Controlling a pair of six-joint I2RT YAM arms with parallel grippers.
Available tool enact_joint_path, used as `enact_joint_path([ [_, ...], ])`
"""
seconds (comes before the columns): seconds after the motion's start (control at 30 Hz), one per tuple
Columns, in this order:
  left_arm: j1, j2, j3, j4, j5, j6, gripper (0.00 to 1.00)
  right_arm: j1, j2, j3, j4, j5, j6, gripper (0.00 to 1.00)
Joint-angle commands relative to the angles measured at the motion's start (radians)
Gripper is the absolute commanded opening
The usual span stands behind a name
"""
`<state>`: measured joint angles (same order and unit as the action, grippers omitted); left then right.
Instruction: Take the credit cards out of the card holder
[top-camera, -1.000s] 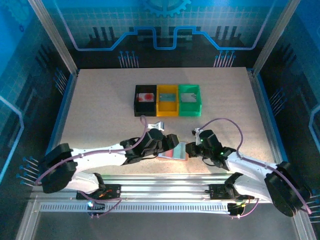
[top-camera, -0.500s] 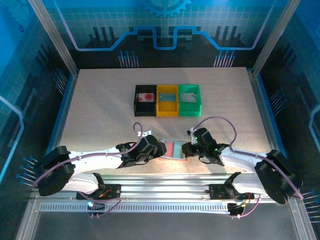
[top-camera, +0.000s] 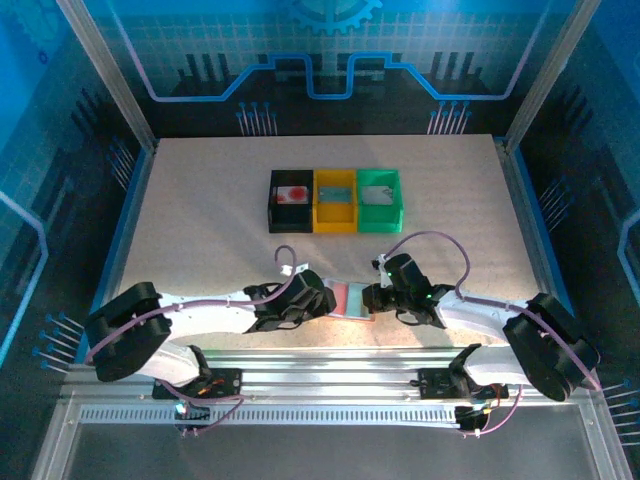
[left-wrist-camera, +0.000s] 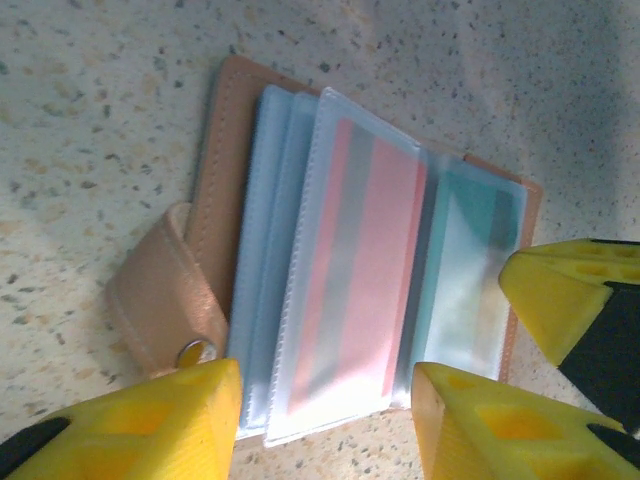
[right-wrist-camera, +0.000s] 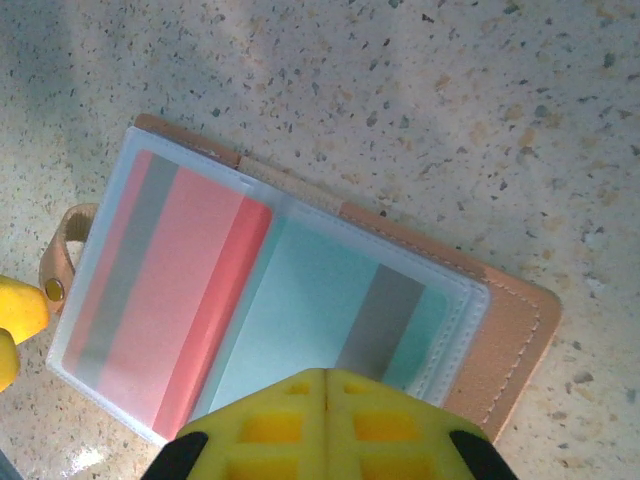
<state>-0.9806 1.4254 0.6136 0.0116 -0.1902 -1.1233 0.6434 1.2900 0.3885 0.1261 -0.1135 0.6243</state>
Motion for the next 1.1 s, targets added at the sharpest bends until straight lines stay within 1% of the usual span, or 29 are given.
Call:
enact_joint_path([
  [0.0, 0.007, 0.016, 0.031, 0.024, 0.02, 0.011, 0.46, 0.012, 0.006, 0.025, -0.012, -0.012, -0.003, 0.0],
  [0.13, 0.008, 0.028, 0.044, 0.007, 0.018, 0.019, 0.46, 0.012, 0.005, 0.025, -0.012, -0.014, -0.003, 0.0],
  [0.5, 0.008, 0.029, 0.096, -0.146, -0.018, 0.075, 0.45, 0.012, 0.003, 0.023, -0.012, -0.017, -0.001, 0.0],
  [0.57, 0.007, 0.043, 0.114, -0.161, -0.015, 0.086, 0.4, 0.011, 0.003, 0.026, -0.013, -0.017, -0.001, 0.0],
  [0.83, 0.007, 0.098, 0.139, -0.181, 0.003, 0.088, 0.4, 0.012, -0.002, 0.024, -0.016, -0.013, -0.001, 0.0],
  [1.07, 0.007, 0.103, 0.146, -0.2, -0.004, 0.094, 0.4, 0.011, 0.002, 0.023, -0.014, -0.016, 0.0, 0.0],
])
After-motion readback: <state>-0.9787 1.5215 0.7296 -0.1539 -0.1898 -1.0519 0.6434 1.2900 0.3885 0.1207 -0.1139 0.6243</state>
